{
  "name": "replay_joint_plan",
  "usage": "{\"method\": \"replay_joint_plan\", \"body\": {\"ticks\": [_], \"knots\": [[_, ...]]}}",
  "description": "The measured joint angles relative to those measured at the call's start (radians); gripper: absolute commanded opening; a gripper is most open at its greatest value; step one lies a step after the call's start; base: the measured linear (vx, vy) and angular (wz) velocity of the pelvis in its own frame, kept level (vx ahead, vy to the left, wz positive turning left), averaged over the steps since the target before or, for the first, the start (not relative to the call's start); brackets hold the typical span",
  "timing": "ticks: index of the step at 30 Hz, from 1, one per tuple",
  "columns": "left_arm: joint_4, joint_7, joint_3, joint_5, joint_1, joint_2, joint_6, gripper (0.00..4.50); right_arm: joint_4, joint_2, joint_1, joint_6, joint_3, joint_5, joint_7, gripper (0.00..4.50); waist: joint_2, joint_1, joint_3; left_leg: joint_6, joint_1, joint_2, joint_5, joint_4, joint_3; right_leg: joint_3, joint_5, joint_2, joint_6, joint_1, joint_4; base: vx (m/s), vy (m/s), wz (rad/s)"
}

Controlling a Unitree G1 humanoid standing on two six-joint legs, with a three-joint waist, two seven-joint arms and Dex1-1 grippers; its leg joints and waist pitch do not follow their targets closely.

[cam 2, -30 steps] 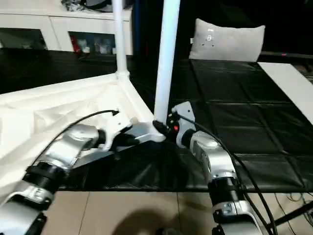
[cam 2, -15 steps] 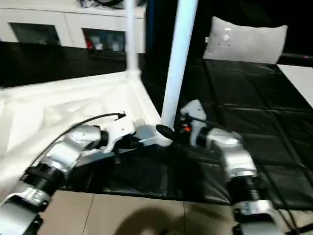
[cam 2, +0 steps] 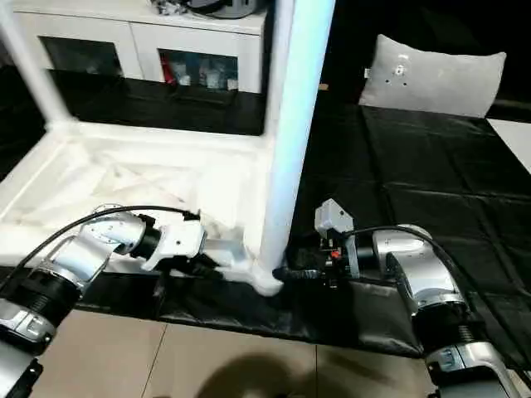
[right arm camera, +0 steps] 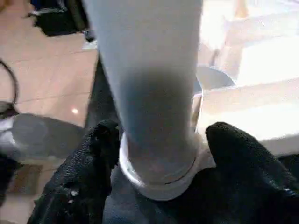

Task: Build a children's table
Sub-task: Rotate leg to tighten

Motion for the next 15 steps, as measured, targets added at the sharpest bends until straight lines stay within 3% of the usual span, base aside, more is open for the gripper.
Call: {"method": "replay_joint_plan", "body": {"ticks": [7, 15], "knots": [[0.014, -0.042, -0.007, -0.01, -0.005, 0.003, -0.039, 0.0, -0.002, 0.008, -0.002, 0.036, 0.03, 0.013, 0.061, 2.37, 0.0, 0.009, 0.0, 0.0, 0.0, 0.0, 0.0, 0.0, 0.001, 0.0, 0.0, 0.0, 0.0, 0.0, 0.0, 0.0, 0.0, 0.0], [0.026, -0.061, -0.003, -0.026, -0.006, 0.002, -0.027, 0.0, -0.026, 0.008, -0.002, 0.062, 0.038, 0.013, 0.06, 1.97, 0.0, 0.01, 0.0, 0.0, 0.0, 0.0, 0.0, 0.0, 0.001, 0.0, 0.0, 0.0, 0.0, 0.0, 0.001, 0.0, 0.0, 0.0]]}}
